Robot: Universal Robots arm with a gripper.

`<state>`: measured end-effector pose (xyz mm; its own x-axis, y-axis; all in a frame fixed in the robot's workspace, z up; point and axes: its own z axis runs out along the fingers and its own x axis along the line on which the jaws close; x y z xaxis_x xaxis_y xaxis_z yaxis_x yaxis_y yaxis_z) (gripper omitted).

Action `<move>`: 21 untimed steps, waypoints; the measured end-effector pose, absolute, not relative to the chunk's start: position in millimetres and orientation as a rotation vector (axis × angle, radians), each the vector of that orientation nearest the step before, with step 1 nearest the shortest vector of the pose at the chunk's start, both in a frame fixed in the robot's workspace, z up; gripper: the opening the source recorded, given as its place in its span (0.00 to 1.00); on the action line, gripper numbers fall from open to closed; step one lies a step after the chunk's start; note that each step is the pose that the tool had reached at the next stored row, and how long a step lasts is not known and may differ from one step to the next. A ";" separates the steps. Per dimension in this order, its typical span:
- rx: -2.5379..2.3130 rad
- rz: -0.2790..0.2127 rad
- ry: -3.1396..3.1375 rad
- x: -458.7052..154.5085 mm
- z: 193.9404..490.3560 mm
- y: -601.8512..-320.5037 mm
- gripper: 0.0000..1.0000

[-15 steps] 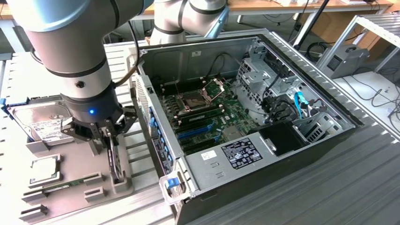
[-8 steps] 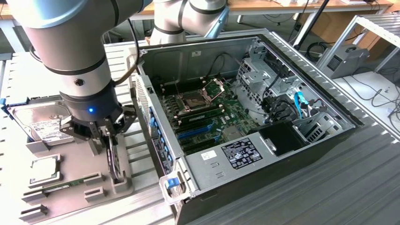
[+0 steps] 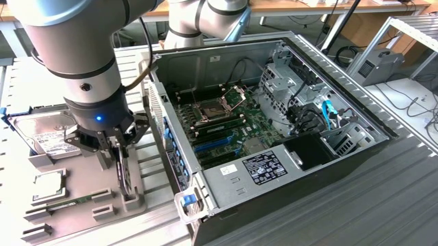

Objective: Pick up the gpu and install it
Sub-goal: 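Pick up the gpu and move the gpu toward the slot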

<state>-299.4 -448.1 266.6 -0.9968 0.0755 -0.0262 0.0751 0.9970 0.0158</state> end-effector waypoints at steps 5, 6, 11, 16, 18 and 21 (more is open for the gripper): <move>0.117 0.023 3.113 -299.4 270.1 -448.1 0.26; 0.117 0.023 3.112 -299.4 270.9 -448.1 0.26; 0.117 0.023 3.113 -299.4 272.7 -448.1 0.26; 0.117 0.023 3.112 -299.4 273.8 -448.1 0.26; 0.117 0.023 3.113 -299.4 274.8 -448.1 0.26; 0.117 0.023 3.112 -299.4 275.5 -448.1 0.26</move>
<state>-299.4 -448.1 275.5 -0.9968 0.0755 -0.0262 0.0751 0.9971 0.0157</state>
